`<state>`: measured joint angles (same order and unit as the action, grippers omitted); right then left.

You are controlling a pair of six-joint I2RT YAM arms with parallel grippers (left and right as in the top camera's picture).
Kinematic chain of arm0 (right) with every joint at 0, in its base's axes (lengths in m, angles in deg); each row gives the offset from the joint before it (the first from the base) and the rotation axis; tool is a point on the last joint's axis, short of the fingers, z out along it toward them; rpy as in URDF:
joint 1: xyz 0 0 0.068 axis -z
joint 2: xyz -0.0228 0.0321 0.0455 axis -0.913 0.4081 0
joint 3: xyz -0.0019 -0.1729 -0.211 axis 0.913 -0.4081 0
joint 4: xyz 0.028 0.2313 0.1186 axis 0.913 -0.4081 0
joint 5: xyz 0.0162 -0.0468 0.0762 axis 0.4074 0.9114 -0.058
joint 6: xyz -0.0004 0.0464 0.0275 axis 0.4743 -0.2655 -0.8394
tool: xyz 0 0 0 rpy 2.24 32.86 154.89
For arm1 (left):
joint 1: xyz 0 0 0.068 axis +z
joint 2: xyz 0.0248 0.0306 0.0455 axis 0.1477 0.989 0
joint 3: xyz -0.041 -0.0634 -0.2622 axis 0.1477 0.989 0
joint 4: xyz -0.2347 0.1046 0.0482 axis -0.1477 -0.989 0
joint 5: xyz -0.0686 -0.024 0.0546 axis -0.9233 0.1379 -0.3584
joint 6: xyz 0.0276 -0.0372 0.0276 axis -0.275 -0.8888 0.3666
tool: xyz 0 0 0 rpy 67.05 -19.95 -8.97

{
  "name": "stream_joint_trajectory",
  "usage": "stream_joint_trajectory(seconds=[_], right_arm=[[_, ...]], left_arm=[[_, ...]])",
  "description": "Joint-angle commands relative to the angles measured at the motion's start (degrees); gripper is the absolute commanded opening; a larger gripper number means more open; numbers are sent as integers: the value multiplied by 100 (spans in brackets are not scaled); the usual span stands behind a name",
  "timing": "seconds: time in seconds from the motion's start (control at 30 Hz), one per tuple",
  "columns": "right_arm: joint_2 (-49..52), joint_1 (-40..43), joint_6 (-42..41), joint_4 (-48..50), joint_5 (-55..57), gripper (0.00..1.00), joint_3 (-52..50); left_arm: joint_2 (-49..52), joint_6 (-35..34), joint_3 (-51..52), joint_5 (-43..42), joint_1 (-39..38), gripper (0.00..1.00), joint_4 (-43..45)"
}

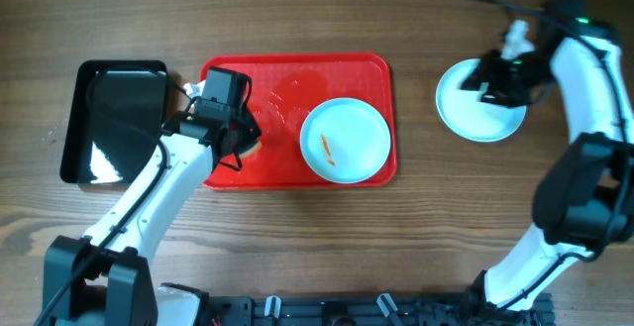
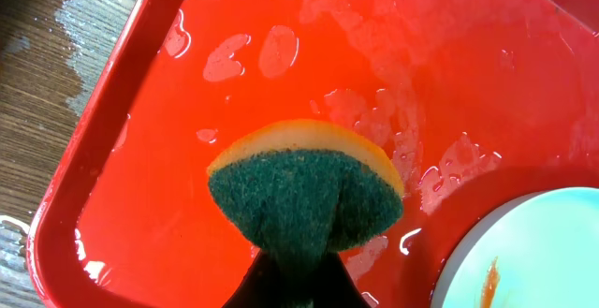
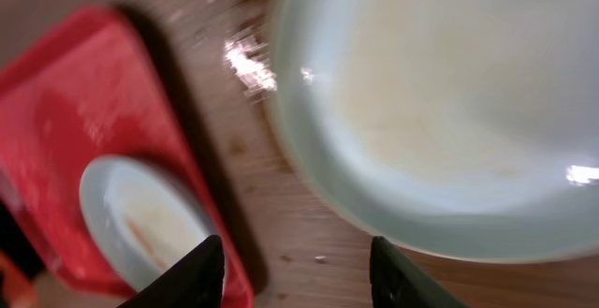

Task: Clean dirty plates on tray and stack at the side
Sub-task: 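Reach the right gripper back to the last plate and pinch its rim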

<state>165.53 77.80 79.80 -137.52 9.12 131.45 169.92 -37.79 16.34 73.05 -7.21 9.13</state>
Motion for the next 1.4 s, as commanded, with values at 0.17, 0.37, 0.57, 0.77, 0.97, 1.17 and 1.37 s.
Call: stream_joint_trajectory(seconds=[0.17, 0.37, 0.57, 0.77, 0.97, 1.17, 1.37], right_arm=[[-179, -2636, -343, 31, 1947, 81, -57], [-120, -3016, -503, 402, 1801, 34, -507], [-120, -3152, -603, 1193, 1464, 17, -1296], [-118, -3191, -616, 1222, 2100, 28, -1311], [-116, -3191, -601, 1392, 2234, 33, -1462], [-116, -3191, -605, 1591, 2212, 20, -1722], [-125, -3193, -782, 1486, 2168, 13, -1578]], left_arm=[[44, -57, 22, 96, -28, 4, 17], [44, -57, 22, 94, -28, 4, 17], [44, -57, 22, 94, -28, 4, 20], [44, -57, 22, 94, -28, 4, 17], [44, -57, 22, 94, -28, 4, 20], [44, -57, 22, 94, -28, 4, 22], [44, -59, 22, 94, -28, 4, 46]])
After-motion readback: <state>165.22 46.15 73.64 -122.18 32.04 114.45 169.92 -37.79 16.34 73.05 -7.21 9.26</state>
